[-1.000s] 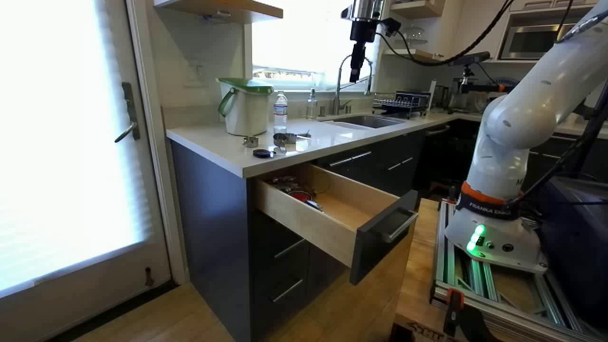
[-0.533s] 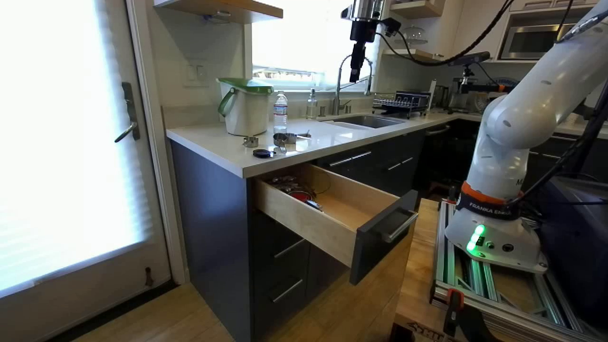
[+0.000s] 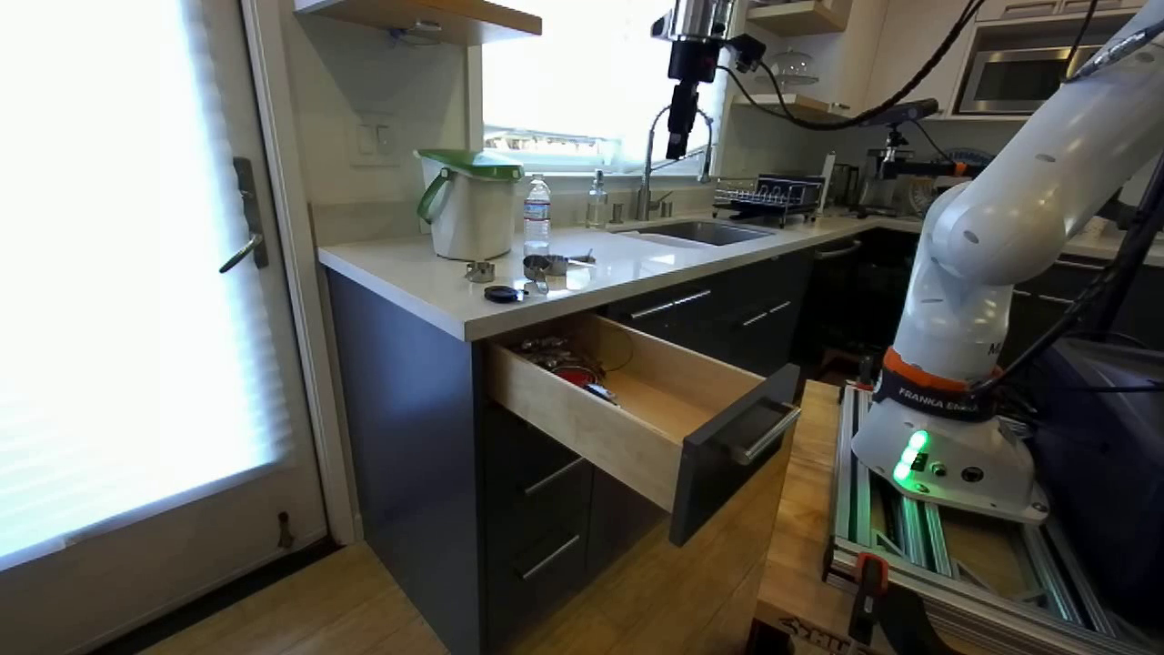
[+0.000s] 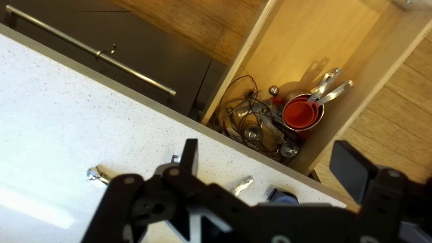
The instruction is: Remove the orange pots from the drawer and put them on the counter
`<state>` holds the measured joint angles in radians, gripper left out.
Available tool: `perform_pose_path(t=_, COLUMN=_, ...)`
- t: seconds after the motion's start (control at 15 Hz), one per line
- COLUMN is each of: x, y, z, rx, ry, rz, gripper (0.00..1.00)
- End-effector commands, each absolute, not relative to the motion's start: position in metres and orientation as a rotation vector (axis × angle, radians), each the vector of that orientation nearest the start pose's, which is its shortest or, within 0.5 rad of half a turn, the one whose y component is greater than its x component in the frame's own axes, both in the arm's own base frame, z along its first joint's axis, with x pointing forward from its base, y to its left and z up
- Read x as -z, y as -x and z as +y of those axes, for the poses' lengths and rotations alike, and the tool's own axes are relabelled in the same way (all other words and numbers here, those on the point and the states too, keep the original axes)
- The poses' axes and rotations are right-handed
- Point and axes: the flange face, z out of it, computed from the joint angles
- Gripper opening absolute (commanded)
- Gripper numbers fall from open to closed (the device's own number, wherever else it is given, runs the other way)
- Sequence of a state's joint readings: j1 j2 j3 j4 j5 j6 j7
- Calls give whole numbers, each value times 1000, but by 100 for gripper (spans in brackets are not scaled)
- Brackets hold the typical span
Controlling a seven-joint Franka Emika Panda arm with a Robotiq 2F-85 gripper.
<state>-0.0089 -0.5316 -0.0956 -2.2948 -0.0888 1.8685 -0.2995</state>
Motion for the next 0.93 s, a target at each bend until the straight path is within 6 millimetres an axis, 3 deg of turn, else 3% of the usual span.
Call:
perform_pose_path(t=0.0, x=-526, y=-394, z=-26, rx=151, ry=3170, rz=-246, gripper=100)
perform_pose_path(t=0.53, x=-447, y=-400, z=26, rx=281, ry=3185, rz=334, gripper=100)
perform_pose_path(t=0.87, x=-392, y=-403, z=51, rx=232, ry=3196, rz=551, gripper=100)
